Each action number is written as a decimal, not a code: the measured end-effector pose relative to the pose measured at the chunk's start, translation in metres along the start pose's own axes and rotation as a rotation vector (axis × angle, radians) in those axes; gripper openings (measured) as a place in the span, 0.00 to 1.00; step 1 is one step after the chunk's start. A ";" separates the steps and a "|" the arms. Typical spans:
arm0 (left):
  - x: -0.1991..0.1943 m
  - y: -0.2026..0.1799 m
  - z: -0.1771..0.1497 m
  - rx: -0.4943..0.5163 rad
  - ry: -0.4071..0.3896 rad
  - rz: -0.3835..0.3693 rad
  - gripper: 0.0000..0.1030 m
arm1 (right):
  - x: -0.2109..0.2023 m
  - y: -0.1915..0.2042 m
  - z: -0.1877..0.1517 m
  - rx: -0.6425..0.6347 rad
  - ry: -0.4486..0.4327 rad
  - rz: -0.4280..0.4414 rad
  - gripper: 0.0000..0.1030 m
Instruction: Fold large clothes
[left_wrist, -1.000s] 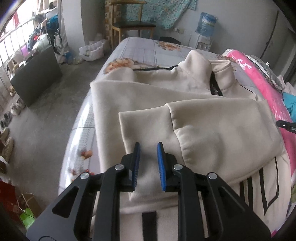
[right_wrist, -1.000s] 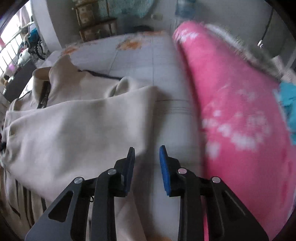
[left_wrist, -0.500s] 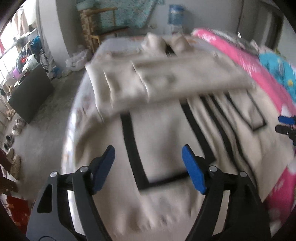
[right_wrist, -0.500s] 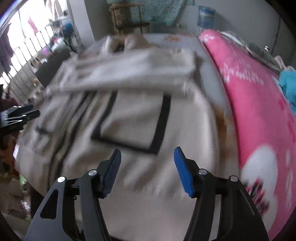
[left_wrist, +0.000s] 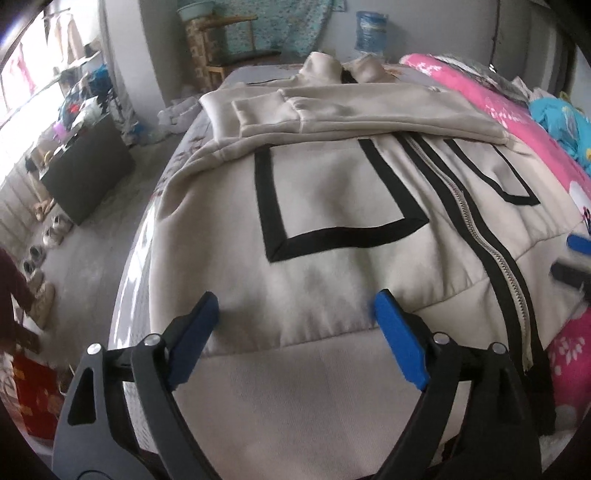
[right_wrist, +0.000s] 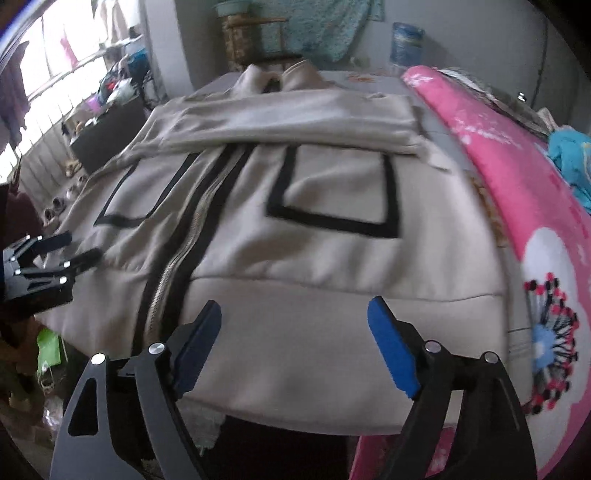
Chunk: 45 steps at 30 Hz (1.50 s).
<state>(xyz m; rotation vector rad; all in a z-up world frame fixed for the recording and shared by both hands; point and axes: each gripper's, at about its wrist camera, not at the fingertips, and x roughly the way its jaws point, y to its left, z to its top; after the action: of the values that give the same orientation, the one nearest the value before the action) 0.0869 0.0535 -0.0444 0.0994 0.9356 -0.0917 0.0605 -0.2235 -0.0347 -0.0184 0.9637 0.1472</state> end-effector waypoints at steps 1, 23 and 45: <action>0.000 0.001 -0.001 -0.008 0.001 -0.003 0.82 | 0.006 0.005 -0.003 -0.014 0.010 -0.011 0.79; 0.003 0.001 0.001 -0.042 0.025 0.036 0.88 | 0.017 -0.002 -0.005 0.055 -0.019 -0.034 0.88; 0.004 -0.002 0.004 -0.034 0.037 0.064 0.90 | 0.018 -0.003 -0.007 0.047 -0.033 -0.044 0.94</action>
<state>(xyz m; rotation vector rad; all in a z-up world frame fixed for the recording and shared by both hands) 0.0920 0.0511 -0.0455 0.0993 0.9701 -0.0150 0.0651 -0.2249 -0.0542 0.0056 0.9334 0.0838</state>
